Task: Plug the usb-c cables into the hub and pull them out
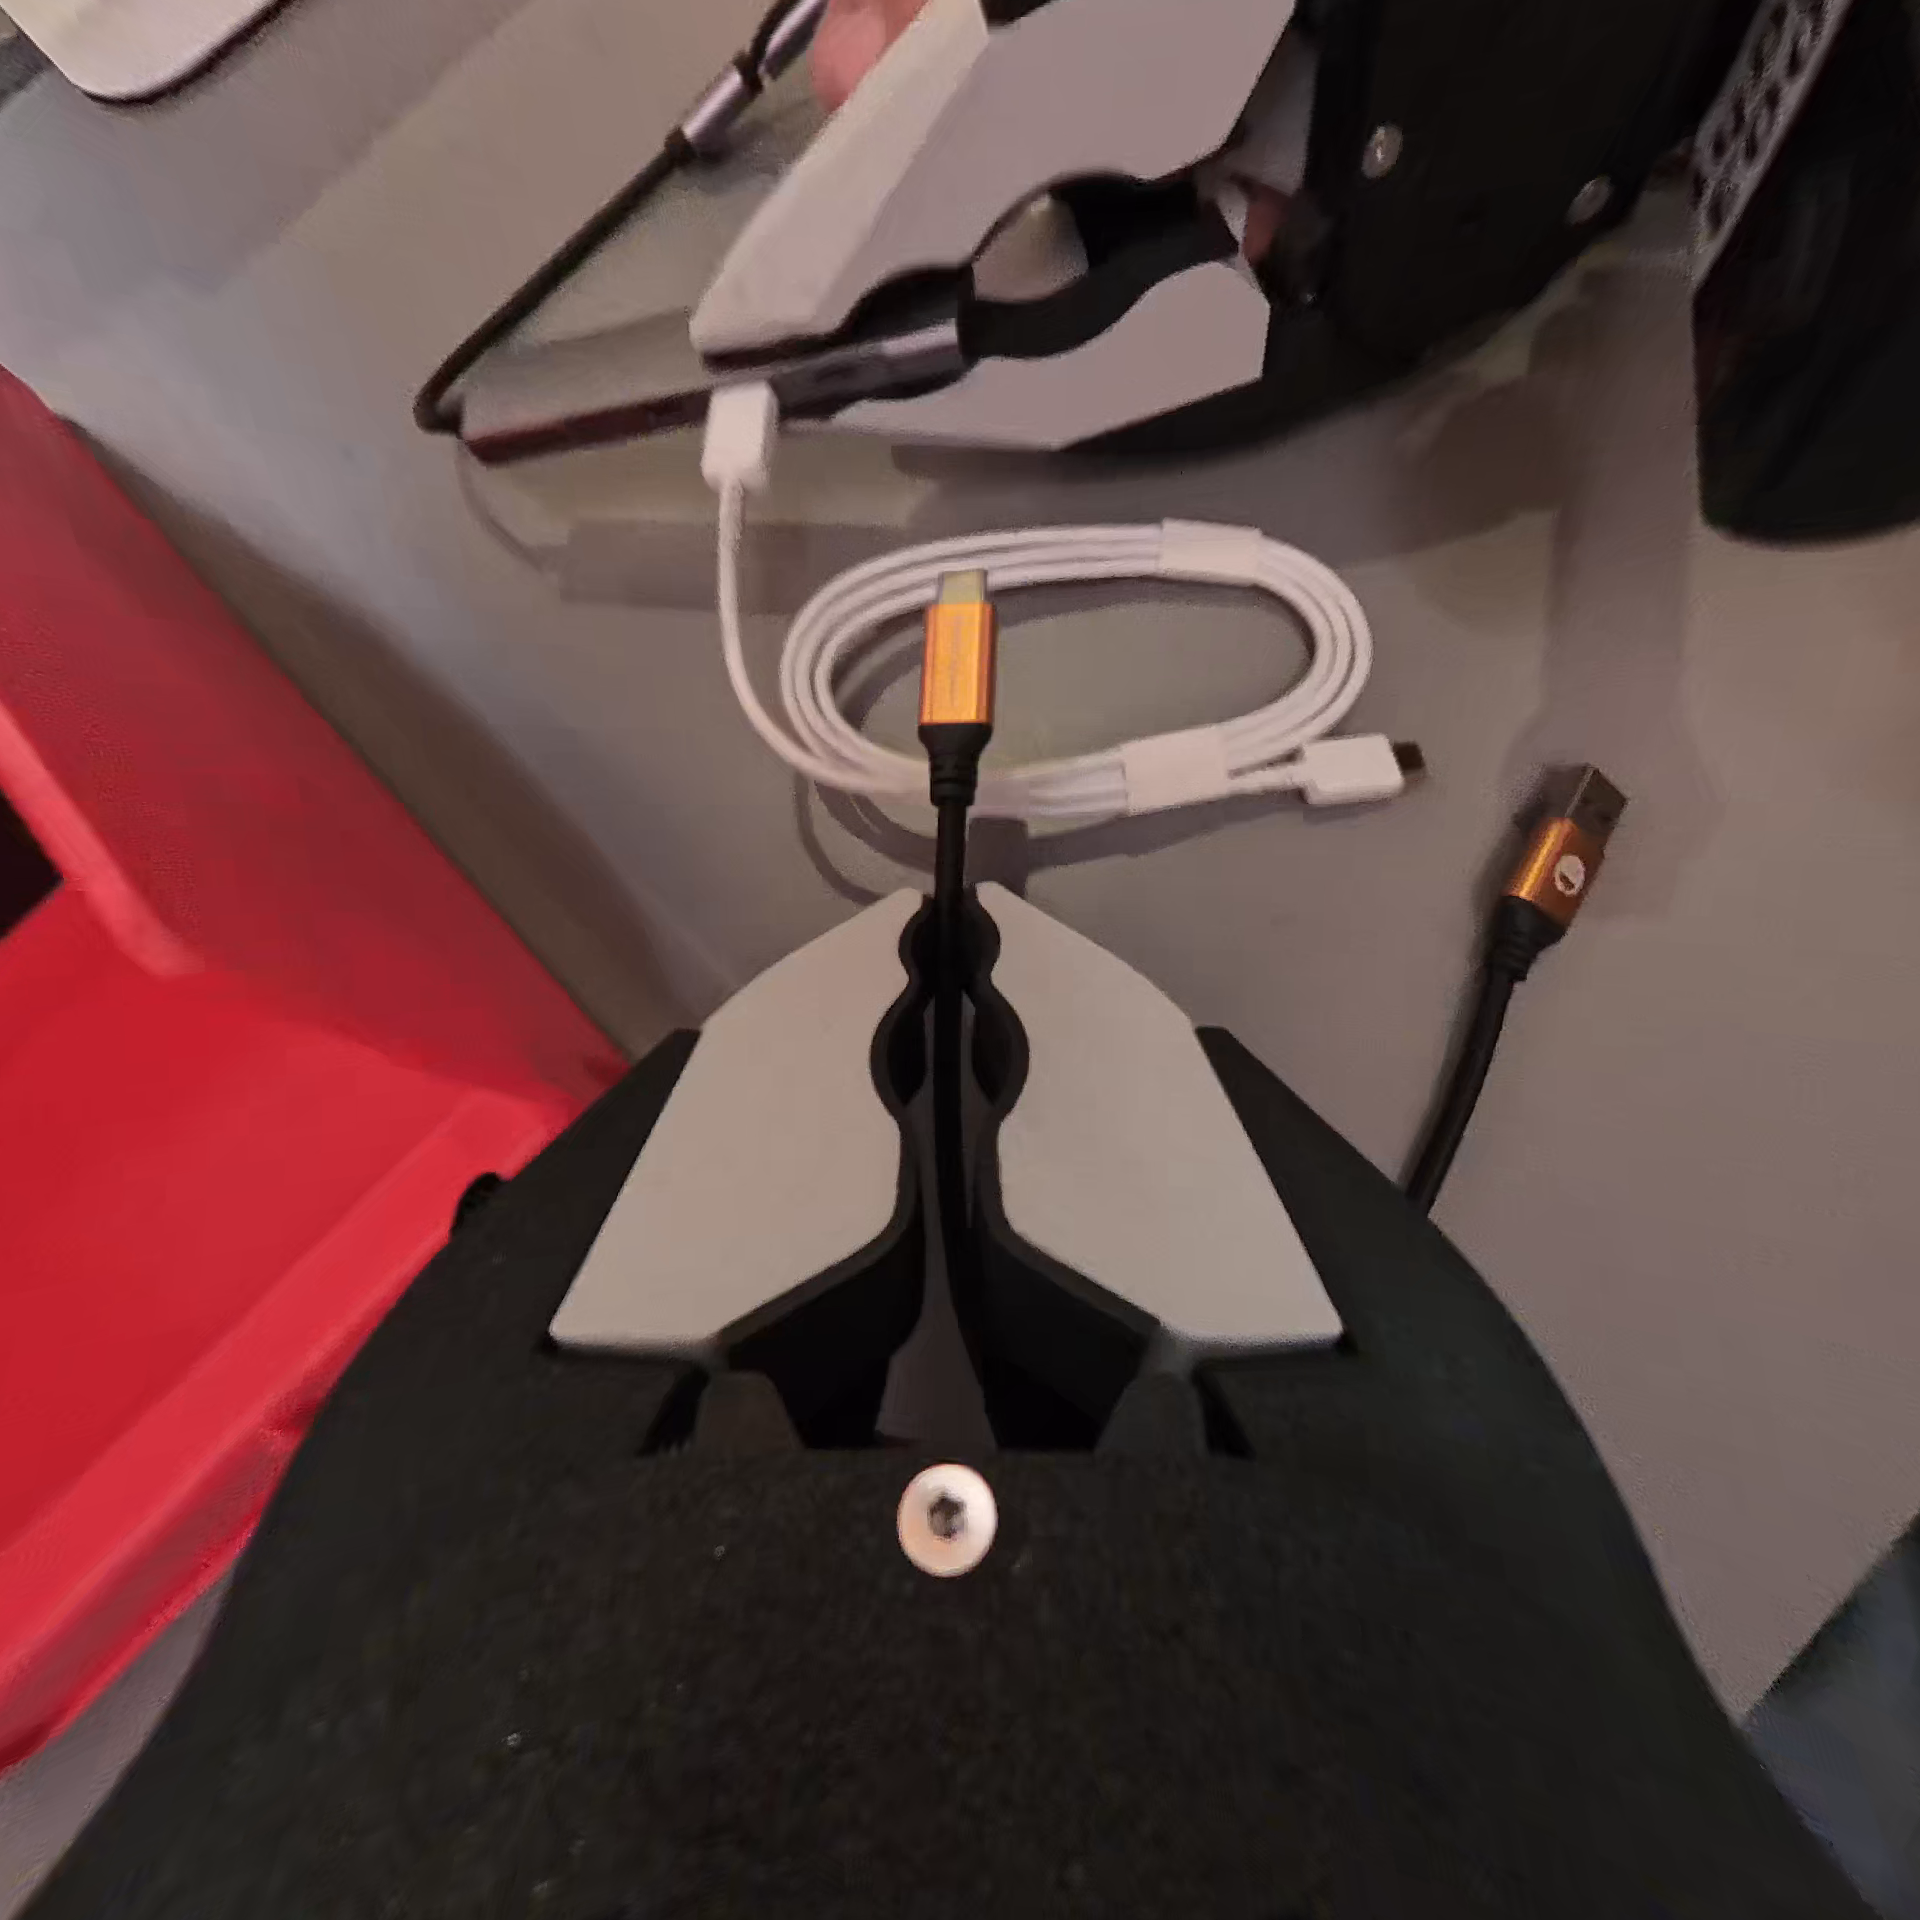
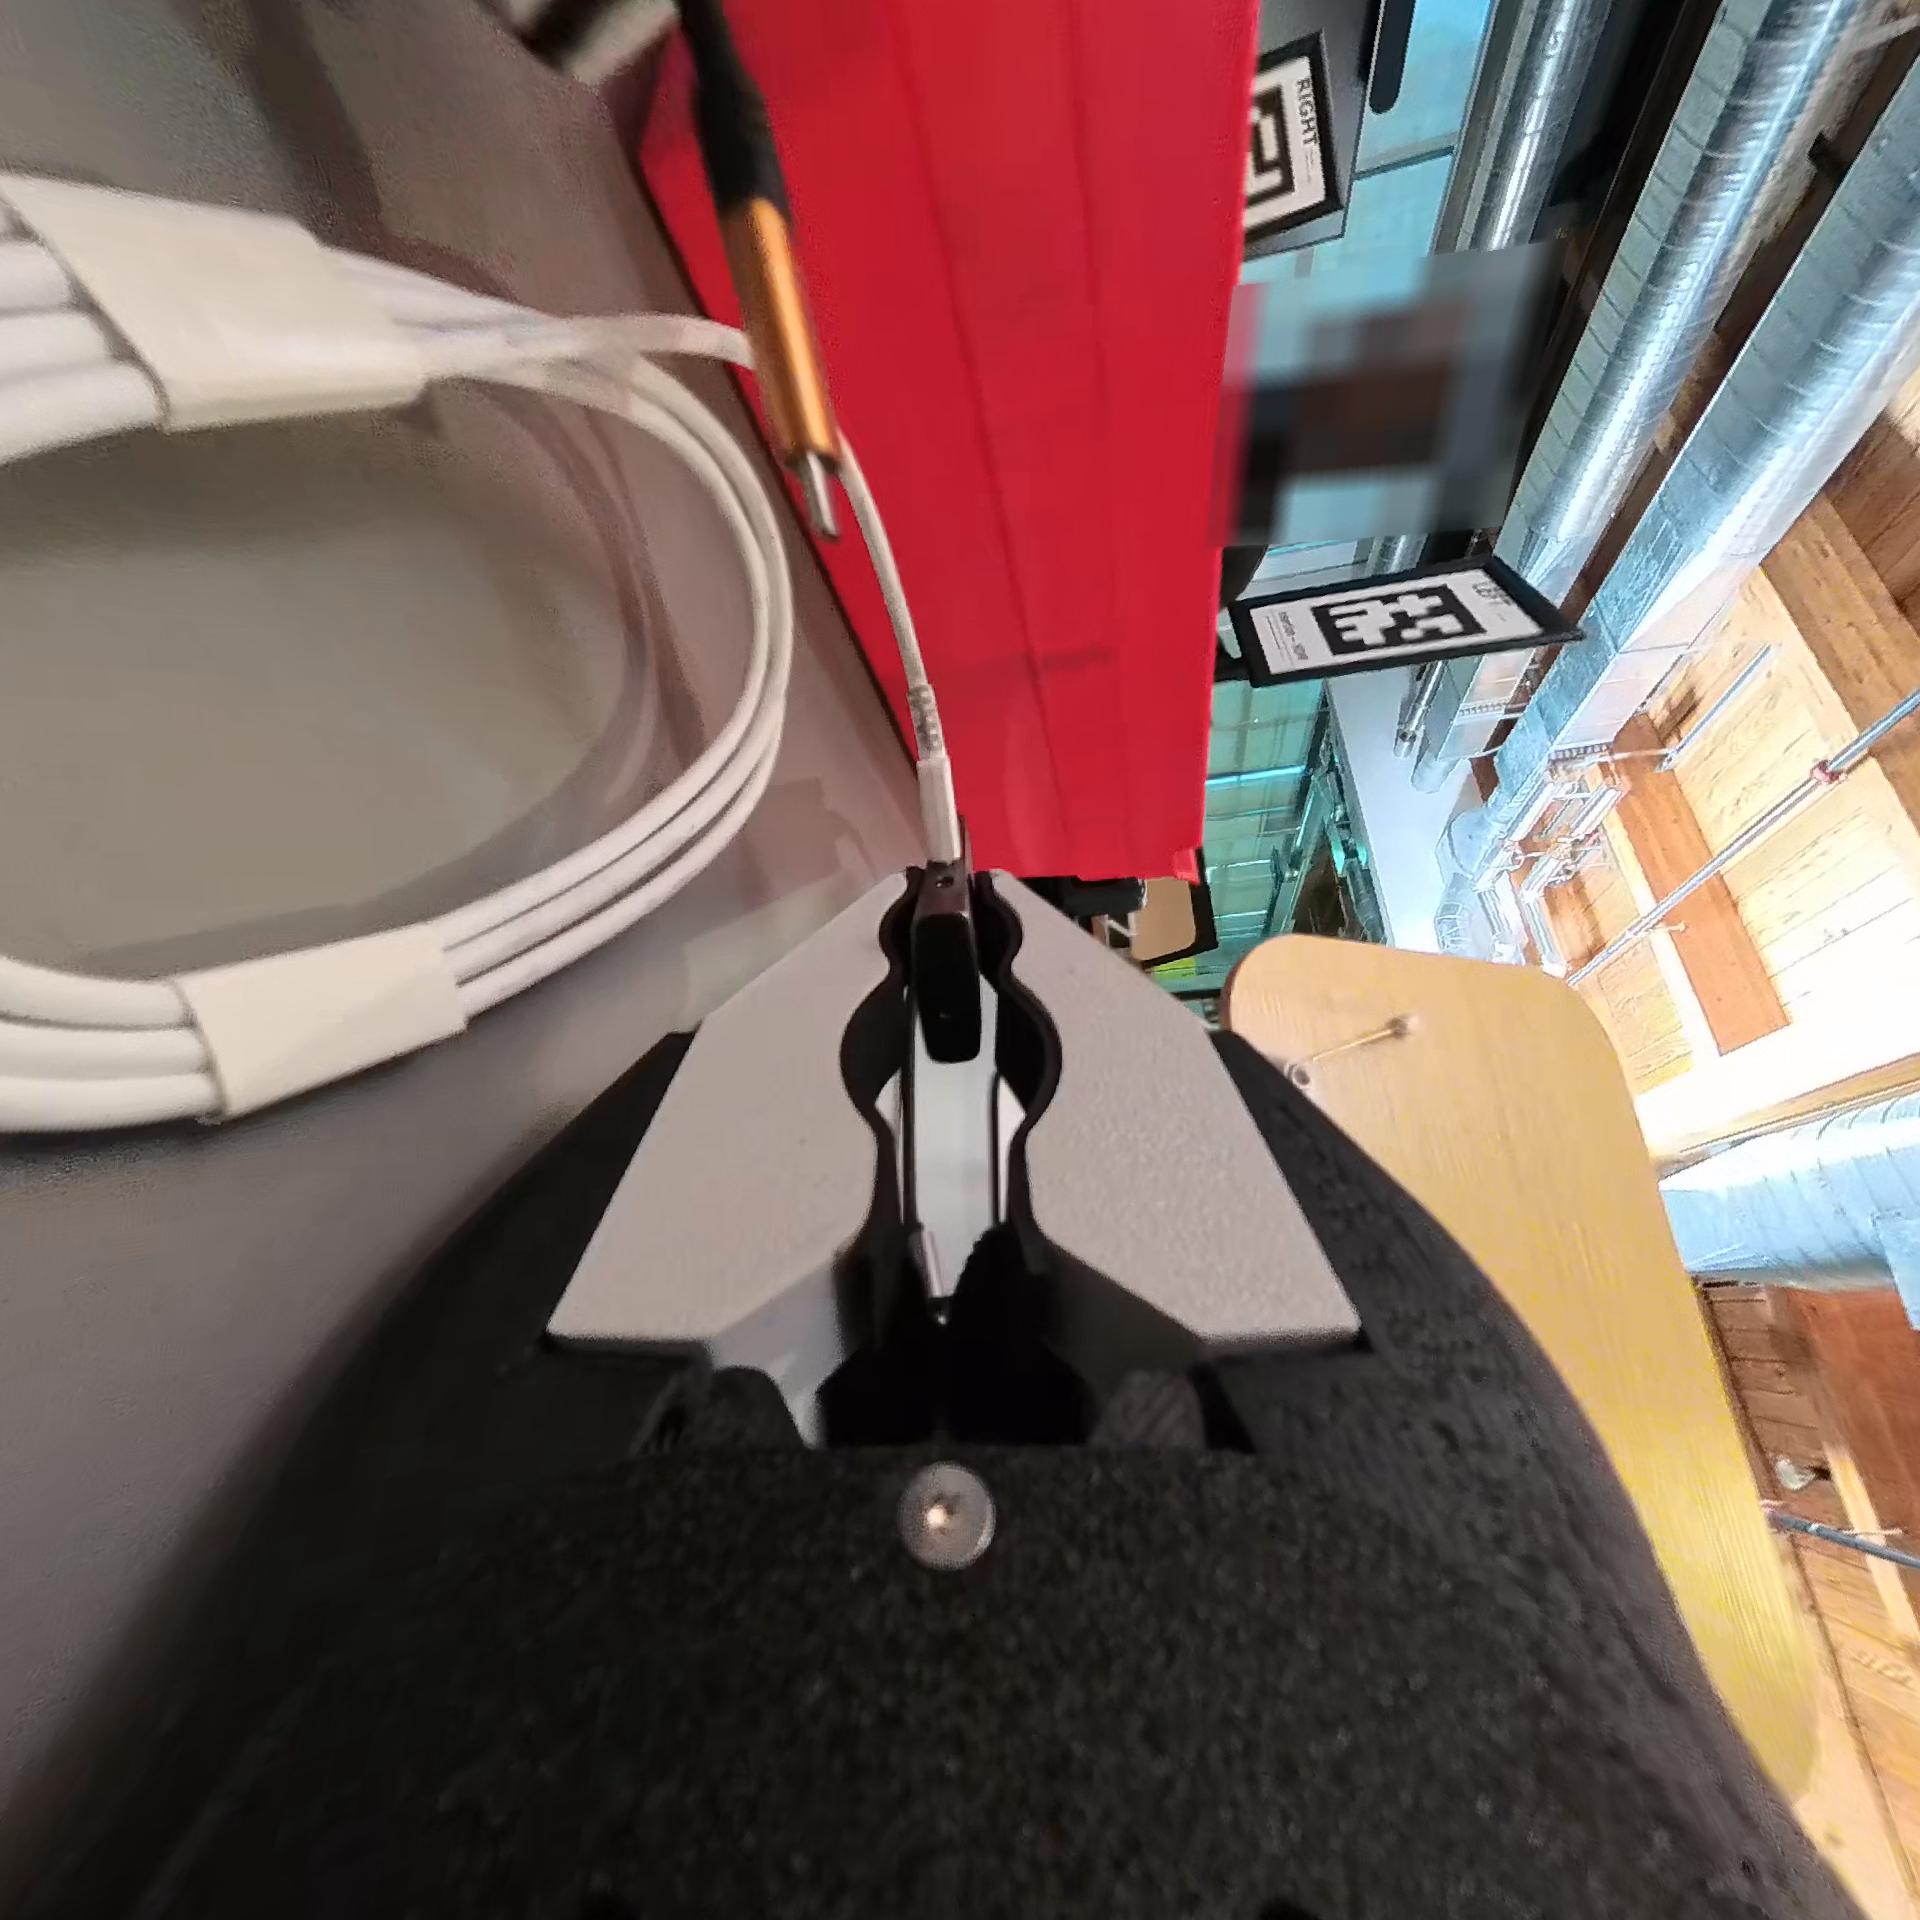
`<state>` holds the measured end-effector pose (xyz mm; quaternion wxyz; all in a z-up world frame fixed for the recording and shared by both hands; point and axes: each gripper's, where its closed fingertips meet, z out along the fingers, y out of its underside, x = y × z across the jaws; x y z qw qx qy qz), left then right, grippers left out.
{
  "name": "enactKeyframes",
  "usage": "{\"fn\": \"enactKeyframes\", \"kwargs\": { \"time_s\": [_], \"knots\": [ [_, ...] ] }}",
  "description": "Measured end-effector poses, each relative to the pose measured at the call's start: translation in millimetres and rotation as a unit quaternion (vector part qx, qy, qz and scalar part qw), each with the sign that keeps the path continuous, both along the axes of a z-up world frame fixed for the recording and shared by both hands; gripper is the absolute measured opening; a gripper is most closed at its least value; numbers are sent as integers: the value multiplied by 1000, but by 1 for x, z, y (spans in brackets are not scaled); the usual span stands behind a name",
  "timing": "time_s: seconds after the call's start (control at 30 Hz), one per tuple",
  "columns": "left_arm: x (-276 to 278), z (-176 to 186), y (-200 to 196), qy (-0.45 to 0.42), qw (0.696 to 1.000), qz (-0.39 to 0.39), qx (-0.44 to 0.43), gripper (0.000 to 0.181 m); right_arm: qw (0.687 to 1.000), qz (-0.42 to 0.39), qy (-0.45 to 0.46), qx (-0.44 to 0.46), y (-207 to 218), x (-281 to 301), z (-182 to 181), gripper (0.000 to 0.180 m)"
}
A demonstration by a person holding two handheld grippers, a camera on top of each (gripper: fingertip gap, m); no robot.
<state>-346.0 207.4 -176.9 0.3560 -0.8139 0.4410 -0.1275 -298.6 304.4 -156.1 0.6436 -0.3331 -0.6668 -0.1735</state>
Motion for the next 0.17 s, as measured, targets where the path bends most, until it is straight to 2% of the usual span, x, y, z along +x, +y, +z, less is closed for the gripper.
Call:
{"fn": "enactKeyframes", "kwargs": {
  "time_s": [0.03,0.17],
  "knots": [
    [3,2,3,12,1000,2,2,3,1000,3,-8,9,-2,-1,-1,8],
    [11,4,13,30,999,25,-7,2,999,17,-28,38,-10,-6,-2,9]
  ]
}}
